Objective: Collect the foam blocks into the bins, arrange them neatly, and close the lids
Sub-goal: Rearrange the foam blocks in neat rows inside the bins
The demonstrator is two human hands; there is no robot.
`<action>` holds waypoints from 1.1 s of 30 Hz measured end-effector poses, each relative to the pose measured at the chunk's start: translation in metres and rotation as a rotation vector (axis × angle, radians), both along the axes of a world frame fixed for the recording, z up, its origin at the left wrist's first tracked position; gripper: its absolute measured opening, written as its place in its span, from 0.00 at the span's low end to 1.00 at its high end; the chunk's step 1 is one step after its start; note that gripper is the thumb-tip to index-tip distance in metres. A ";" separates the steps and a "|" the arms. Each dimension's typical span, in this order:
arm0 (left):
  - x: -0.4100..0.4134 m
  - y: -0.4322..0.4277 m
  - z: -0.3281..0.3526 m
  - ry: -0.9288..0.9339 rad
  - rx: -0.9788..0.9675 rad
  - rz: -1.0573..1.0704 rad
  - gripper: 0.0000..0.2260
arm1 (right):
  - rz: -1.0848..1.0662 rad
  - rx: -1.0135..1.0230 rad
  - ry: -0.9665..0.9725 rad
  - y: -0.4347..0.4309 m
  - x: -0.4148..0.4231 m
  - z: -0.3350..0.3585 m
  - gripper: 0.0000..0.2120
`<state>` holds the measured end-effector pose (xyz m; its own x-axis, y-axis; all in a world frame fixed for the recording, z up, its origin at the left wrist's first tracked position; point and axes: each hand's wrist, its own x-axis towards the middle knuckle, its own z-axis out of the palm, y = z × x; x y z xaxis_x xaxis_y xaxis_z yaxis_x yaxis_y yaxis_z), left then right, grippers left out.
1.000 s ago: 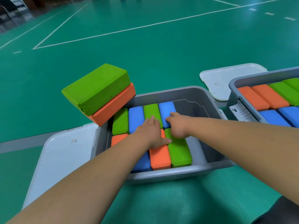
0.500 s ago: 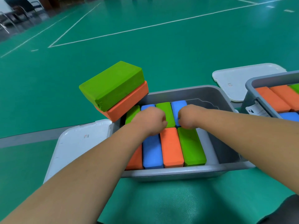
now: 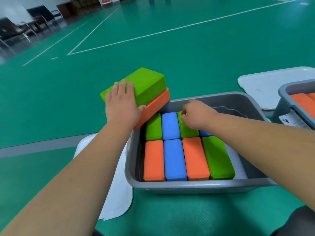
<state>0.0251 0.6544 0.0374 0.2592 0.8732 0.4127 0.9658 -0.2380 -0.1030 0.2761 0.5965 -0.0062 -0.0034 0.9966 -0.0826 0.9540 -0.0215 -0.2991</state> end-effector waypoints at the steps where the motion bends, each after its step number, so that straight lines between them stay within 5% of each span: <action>1: -0.005 0.001 -0.002 0.013 -0.039 0.041 0.44 | -0.010 0.011 0.011 0.001 -0.002 0.000 0.14; 7: -0.014 0.002 0.000 -0.146 -0.265 0.001 0.47 | -0.024 0.052 0.061 0.002 -0.011 0.003 0.13; 13: -0.013 -0.003 0.002 -0.116 -0.249 -0.019 0.43 | -0.079 0.105 0.149 0.007 -0.011 0.002 0.14; 23: 0.045 -0.019 0.003 -0.082 -0.062 -0.421 0.42 | -0.604 0.278 0.912 0.014 0.045 0.038 0.54; 27: 0.087 -0.033 -0.006 -0.087 -0.113 -0.563 0.42 | -0.698 0.375 1.079 0.002 0.084 0.041 0.43; 33: 0.140 -0.046 -0.028 -0.144 -0.155 -0.630 0.48 | -0.800 0.478 0.950 -0.037 0.114 0.043 0.19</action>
